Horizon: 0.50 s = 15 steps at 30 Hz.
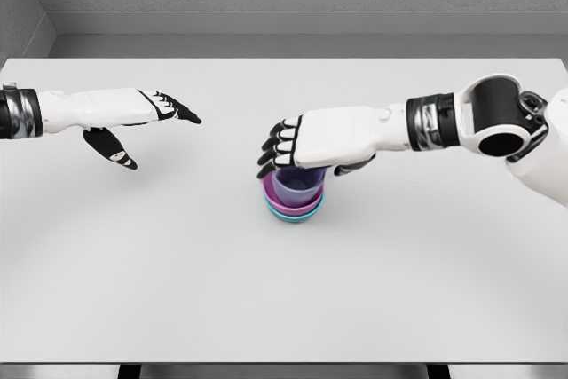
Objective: Stacking bowl and cup with both arms
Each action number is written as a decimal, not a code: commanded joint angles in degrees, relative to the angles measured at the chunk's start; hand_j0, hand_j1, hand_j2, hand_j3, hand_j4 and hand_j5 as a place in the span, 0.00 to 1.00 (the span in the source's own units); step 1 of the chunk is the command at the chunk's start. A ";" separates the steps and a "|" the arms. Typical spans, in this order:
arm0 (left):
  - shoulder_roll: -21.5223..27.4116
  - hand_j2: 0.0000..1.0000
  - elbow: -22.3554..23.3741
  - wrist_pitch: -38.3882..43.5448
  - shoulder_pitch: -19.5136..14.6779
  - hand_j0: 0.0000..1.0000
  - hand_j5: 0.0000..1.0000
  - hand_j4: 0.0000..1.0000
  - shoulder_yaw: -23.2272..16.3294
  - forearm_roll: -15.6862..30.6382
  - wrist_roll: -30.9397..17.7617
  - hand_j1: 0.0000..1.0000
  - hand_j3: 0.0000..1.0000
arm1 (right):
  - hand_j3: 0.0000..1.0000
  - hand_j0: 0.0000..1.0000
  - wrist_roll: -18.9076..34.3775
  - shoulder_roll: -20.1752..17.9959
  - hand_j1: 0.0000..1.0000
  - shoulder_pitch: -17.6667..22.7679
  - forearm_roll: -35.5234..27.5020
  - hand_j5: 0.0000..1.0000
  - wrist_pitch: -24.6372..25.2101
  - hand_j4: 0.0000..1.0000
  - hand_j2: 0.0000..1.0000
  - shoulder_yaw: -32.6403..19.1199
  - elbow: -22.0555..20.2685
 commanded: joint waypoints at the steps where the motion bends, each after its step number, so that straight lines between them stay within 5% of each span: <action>1: 0.04 1.00 0.00 0.15 0.00 1.00 1.00 1.00 0.05 0.37 0.02 1.00 1.00 | 1.00 1.00 -0.03 -0.80 1.00 0.00 -1.12 1.00 0.18 1.00 1.00 -3.26 -0.46; 7: -0.48 1.00 0.00 0.15 0.00 1.00 1.00 1.00 0.14 -0.51 0.02 1.00 1.00 | 1.00 1.00 -0.03 -10.29 1.00 2.19 -10.78 1.00 0.18 1.00 1.00 -15.56 -0.38; 8: -0.92 1.00 0.26 0.15 0.00 1.00 1.00 1.00 0.14 -0.42 0.02 1.00 1.00 | 1.00 1.00 -0.03 -10.73 1.00 3.51 -10.88 1.00 0.18 1.00 1.00 -17.50 1.73; 12: -1.36 1.00 0.70 0.15 1.41 1.00 1.00 1.00 0.14 -0.42 0.02 1.00 1.00 | 1.00 1.00 -0.03 -10.12 1.00 6.24 -10.96 1.00 0.18 1.00 1.00 -17.68 23.00; 15: -1.36 1.00 0.79 0.15 1.58 1.00 1.00 1.00 0.23 -0.42 0.02 1.00 1.00 | 1.00 1.00 -0.03 -10.12 1.00 7.12 -10.96 1.00 0.18 1.00 1.00 -17.41 23.09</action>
